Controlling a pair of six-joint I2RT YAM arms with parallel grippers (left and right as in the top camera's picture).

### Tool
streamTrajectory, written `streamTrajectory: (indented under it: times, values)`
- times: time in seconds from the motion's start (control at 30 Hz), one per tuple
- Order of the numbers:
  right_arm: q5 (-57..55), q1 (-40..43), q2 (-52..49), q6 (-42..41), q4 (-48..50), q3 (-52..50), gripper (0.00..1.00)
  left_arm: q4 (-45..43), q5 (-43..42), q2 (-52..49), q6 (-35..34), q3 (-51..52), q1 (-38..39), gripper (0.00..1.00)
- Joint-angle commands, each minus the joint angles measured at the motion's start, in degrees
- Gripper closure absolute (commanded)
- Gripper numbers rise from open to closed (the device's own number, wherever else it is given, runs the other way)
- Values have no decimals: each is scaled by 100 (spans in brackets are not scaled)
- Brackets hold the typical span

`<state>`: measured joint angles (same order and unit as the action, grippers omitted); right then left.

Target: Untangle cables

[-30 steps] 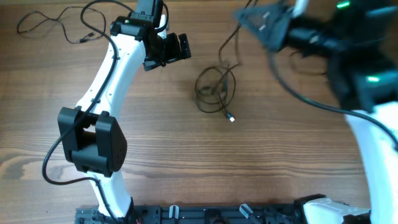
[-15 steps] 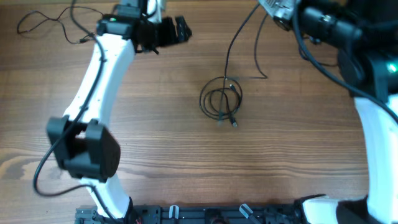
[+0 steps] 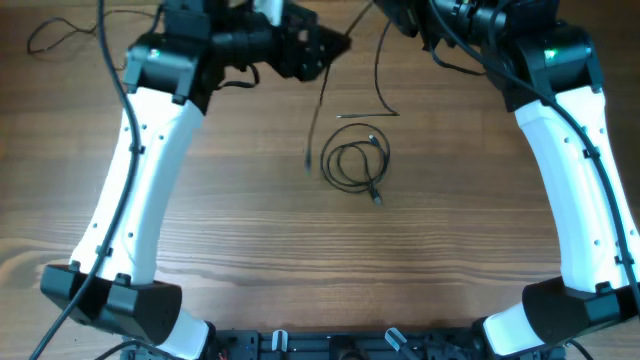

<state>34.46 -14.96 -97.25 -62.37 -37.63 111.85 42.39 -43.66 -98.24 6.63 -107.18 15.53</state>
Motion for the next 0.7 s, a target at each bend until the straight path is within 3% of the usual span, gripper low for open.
streamTrajectory:
  times: [0.0,0.3,0.53,0.67]
  values:
    - [-337,-9,-4,-81,-208,26,96,0,-192,81,1119,-37,188,19]
    - [-227,-164,-15,-229,-299,24,96,-457,-195,136,1095,-37,570,29]
    - [-140,-164,-15,-227,-297,24,96,-555,131,136,1095,-37,643,48]
    - [-299,-153,-15,-229,-299,24,96,-555,400,136,1093,-37,645,44]
